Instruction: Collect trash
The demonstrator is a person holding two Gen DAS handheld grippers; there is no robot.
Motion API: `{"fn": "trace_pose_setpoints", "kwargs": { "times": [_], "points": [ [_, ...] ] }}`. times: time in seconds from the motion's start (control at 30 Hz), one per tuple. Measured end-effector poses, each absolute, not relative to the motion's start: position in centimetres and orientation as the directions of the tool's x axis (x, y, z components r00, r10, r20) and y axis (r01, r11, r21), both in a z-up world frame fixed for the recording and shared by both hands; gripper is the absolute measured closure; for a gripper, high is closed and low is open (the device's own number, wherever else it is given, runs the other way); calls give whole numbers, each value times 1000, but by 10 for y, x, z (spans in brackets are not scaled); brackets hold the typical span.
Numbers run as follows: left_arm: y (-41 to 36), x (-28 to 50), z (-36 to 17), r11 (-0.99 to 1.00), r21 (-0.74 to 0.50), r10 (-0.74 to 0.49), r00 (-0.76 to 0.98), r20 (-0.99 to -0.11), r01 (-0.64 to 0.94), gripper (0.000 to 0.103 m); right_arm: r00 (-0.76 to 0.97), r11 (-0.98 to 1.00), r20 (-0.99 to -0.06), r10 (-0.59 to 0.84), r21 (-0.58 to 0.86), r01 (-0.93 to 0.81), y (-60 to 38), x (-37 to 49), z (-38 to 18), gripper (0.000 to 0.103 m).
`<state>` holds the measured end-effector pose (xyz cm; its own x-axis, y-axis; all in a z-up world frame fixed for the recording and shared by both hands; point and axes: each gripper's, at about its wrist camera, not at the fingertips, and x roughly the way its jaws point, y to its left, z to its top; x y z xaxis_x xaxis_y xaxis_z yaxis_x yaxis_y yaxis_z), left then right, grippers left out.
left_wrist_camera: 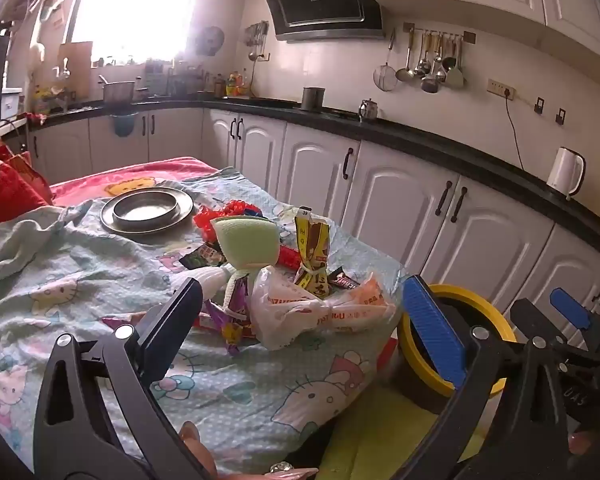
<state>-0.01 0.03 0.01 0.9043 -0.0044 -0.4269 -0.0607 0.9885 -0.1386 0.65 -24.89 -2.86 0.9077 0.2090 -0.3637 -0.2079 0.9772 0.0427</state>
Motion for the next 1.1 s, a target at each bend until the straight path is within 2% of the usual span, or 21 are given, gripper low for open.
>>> {"fn": "trace_pose_setpoints", "kwargs": {
  "times": [1.1],
  "points": [
    [-1, 1, -6, 988, -146, -10, 903, -430, -58, 11, 906, 978, -370, 205, 35, -207, -247, 7, -29, 6]
  ]
}}
